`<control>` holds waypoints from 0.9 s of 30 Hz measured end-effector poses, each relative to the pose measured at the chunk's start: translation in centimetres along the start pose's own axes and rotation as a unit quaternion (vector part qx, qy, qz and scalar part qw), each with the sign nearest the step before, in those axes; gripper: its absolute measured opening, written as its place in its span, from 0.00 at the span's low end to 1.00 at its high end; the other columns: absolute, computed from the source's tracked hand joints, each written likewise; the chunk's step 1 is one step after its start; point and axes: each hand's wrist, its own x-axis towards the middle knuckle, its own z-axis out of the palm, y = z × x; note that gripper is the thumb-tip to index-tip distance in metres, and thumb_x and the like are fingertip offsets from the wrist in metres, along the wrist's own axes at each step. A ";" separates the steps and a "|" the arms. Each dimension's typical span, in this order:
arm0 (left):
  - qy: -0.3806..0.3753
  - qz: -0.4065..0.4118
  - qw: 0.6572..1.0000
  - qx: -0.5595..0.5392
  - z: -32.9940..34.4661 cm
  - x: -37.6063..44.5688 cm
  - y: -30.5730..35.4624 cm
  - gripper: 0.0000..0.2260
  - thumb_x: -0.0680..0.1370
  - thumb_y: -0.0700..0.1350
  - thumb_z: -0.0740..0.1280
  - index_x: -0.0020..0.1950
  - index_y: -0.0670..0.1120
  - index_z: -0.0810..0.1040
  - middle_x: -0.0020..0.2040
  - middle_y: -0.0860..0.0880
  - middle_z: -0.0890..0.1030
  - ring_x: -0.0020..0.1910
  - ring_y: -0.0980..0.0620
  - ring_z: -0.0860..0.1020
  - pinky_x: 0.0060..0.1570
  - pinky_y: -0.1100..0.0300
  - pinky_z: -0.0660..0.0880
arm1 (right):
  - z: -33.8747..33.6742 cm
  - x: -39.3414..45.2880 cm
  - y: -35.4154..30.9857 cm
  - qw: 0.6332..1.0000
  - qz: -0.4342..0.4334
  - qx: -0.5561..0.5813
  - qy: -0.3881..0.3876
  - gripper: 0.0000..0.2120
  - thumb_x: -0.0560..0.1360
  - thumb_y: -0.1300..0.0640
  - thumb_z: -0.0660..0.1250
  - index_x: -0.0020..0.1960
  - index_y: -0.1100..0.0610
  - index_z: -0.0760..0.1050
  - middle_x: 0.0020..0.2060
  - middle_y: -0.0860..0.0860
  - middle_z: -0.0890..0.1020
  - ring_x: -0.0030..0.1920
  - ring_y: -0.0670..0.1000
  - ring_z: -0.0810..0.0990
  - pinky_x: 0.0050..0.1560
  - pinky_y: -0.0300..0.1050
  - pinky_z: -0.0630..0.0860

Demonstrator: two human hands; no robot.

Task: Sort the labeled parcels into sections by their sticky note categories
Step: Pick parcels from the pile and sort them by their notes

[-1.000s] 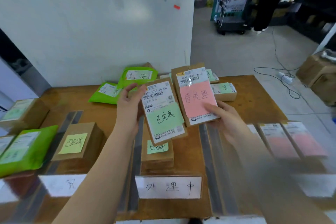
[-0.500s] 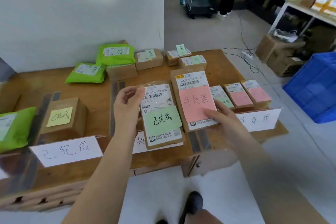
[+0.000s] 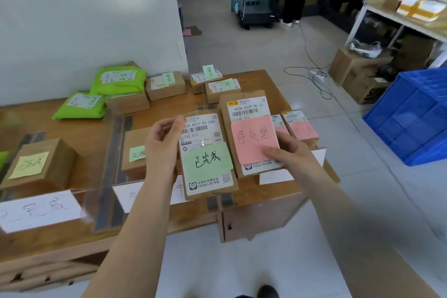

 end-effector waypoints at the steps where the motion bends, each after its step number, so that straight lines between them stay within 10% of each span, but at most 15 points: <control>1: 0.003 -0.001 1.000 0.001 1.1 -0.2 -0.2 0.04 0.74 0.49 0.70 0.43 0.52 0.78 0.45 0.48 0.82 0.43 0.49 0.80 0.45 0.51 0.77 | -1.2 0.4 0.0 1.000 0.002 0.001 -0.004 0.18 0.70 0.59 0.73 0.57 0.45 0.76 0.51 0.47 0.84 0.54 0.51 0.82 0.60 0.54 0.77; 27: 0.082 -0.061 0.995 -0.012 10.5 13.5 -2.1 0.05 0.75 0.47 0.69 0.42 0.49 0.75 0.40 0.50 0.80 0.33 0.55 0.78 0.26 0.66 0.72 | -6.0 21.7 -1.2 0.995 0.092 -0.030 0.004 0.23 0.72 0.60 0.71 0.65 0.55 0.70 0.47 0.47 0.82 0.48 0.49 0.82 0.50 0.47 0.80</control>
